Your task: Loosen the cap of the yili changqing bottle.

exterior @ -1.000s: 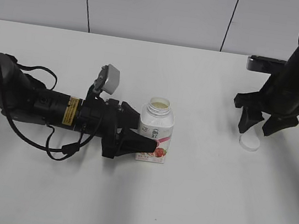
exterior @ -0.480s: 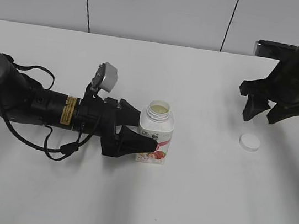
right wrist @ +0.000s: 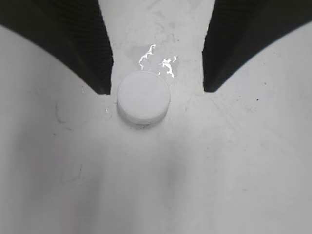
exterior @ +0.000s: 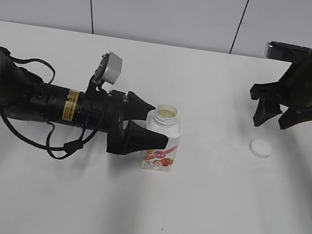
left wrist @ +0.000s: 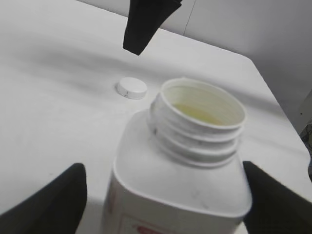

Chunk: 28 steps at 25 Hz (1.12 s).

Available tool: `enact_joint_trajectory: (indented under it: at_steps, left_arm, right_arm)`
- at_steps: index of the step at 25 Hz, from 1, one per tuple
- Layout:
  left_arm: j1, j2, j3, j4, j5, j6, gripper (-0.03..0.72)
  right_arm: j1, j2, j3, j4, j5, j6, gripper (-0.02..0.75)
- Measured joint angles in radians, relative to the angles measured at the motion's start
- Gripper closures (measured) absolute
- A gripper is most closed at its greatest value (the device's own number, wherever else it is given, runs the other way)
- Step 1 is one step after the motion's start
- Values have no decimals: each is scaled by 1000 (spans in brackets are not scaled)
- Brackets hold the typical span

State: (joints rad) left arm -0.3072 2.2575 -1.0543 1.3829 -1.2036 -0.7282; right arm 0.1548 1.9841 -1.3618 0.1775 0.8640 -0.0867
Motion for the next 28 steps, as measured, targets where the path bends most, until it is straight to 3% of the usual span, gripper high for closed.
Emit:
enact_joint_trajectory:
  at_steps: [16,25,28]
  left_arm:
    - [0,-119,1,12,-2,-33,123]
    - [0,-278,1,35,1,-133,123]
    - [0,-362,1,49,77,-162,123]
  right_arm:
    - [0,-71,0,4,-5,7,272]
    - [0,-156,1,7,-4,11,272]
    - [0,-184,1,7,-4,12,272]
